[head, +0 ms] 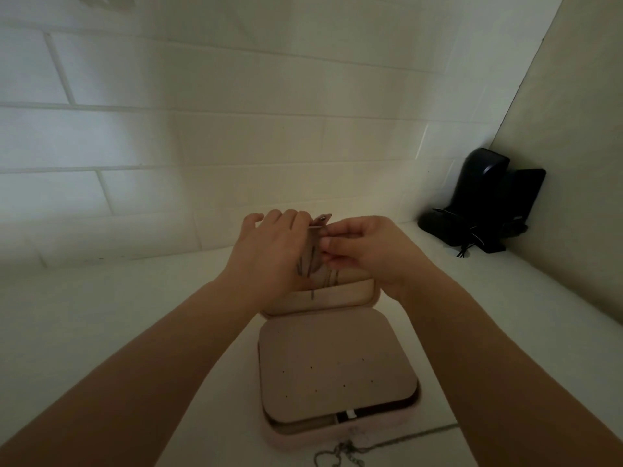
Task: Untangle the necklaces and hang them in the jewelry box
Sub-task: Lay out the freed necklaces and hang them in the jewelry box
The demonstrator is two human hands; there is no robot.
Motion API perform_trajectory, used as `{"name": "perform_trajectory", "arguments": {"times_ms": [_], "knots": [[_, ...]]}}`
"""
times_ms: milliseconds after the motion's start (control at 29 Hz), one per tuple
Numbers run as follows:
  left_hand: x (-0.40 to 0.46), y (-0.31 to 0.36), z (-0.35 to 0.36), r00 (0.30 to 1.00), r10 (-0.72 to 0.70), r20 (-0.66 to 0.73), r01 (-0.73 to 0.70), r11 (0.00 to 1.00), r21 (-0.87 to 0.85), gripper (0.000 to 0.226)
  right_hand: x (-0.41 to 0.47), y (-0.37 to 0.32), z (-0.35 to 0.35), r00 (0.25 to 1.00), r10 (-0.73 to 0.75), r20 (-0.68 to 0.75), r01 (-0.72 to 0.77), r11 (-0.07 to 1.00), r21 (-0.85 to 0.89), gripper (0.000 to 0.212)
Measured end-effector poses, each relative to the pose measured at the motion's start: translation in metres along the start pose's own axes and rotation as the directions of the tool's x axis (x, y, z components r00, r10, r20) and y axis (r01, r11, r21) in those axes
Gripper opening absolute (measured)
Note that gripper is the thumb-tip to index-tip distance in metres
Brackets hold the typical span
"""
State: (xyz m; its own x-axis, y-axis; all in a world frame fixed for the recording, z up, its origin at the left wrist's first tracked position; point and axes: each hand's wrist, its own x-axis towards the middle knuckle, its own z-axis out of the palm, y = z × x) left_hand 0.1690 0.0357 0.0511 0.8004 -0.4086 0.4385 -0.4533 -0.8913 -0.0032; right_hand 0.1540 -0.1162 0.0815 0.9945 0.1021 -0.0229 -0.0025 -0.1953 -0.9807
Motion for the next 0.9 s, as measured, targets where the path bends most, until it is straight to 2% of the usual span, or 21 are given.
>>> {"name": "perform_trajectory", "arguments": {"times_ms": [138,310,517,690,896], "knots": [[0.0,-0.002,-0.002,1.0,0.006,0.007,-0.006,1.0,-0.01,0.074,-0.001,0.007,0.008,0.999,0.04,0.008,-0.04,0.999,0.037,0.015],[-0.002,-0.003,-0.003,1.0,0.012,0.001,-0.012,0.999,-0.036,0.078,-0.007,0.009,0.006,0.999,0.046,-0.027,-0.05,0.987,-0.151,0.009],[-0.001,-0.005,0.0,0.999,-0.017,0.051,0.024,0.991,-0.13,0.074,-0.006,0.012,0.001,0.999,-0.027,-0.042,0.012,0.947,-0.32,0.018],[-0.002,-0.01,0.011,0.991,-0.116,0.063,0.129,0.953,-0.275,0.069,-0.012,0.02,-0.006,0.998,-0.046,-0.038,0.033,0.959,-0.282,0.016],[-0.013,-0.012,0.026,0.973,-0.121,0.196,0.181,0.928,-0.326,0.095,-0.03,0.031,-0.033,0.99,-0.059,-0.125,0.036,0.983,-0.181,0.019]]}}
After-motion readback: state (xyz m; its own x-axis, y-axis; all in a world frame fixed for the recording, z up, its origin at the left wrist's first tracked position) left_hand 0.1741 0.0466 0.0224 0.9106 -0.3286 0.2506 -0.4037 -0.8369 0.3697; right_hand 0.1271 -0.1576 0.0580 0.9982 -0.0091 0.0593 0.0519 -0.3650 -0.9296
